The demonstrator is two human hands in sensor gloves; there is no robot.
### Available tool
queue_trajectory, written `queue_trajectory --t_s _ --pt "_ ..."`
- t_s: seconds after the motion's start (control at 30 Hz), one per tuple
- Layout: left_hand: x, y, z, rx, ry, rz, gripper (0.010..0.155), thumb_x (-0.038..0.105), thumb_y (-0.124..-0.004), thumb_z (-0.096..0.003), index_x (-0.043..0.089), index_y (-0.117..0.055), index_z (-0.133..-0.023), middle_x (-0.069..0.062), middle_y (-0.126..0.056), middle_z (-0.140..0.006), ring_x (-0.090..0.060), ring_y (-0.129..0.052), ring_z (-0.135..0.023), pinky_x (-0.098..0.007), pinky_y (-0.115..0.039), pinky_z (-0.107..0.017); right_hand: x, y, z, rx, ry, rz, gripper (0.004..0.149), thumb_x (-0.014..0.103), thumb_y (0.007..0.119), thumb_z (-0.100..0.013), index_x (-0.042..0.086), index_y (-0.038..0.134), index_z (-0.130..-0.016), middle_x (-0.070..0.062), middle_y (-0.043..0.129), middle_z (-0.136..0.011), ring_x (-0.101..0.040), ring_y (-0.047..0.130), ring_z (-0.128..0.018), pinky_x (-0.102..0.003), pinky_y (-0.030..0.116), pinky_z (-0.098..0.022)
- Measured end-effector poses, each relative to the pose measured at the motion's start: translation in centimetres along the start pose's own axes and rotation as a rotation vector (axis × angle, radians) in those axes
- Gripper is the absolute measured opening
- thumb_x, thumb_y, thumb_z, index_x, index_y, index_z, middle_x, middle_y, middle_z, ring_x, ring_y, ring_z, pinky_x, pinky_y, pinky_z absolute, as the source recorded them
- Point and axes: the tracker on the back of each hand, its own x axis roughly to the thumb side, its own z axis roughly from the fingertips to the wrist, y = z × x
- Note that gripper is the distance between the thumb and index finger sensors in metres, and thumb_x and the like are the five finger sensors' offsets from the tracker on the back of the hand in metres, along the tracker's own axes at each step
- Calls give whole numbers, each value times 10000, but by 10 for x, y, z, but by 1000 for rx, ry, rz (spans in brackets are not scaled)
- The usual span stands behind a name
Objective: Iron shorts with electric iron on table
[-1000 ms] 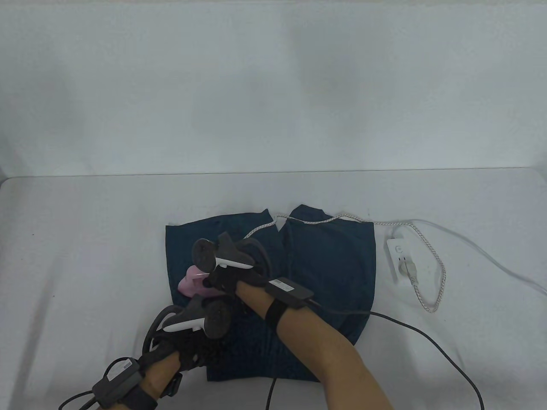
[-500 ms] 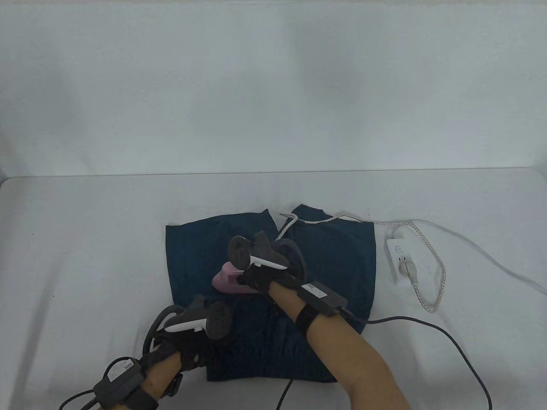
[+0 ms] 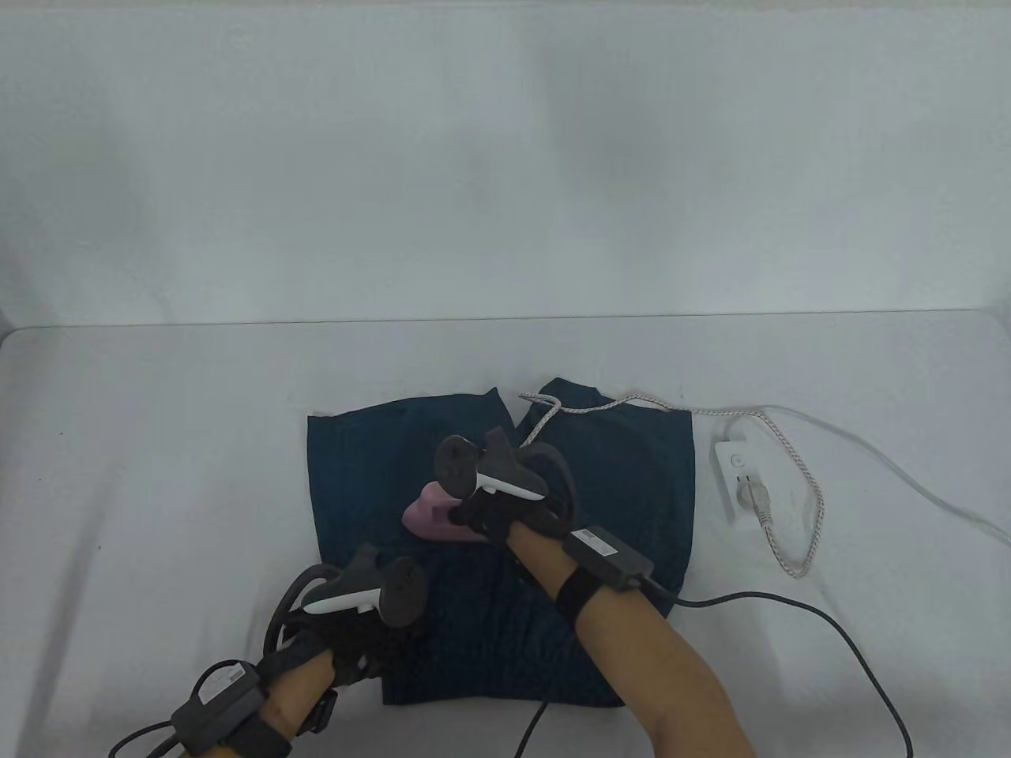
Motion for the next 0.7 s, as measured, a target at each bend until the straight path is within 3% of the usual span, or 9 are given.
queue_trajectory --t_s 0.4,0.7 --pt "1 0 0 -1 2 -11 703 566 -857 -410 412 -555 -1026 39 -554 -1074 -212 -761 -863 -561 -642 -711 69 1 -16 41 -121 -22 636 495 916 -426 377 668 -1000 129 895 -733 -101 982 -542 -510 834 -371" --pt "1 -1 1 -3 3 -13 707 566 -856 -410 409 -551 -1029 34 -547 -1078 -214 -758 -867 -561 -639 -713 67 4 -9 49 -132 -40 624 499 922 -428 392 683 -994 128 912 -704 -88 995 -507 -487 846 -324"
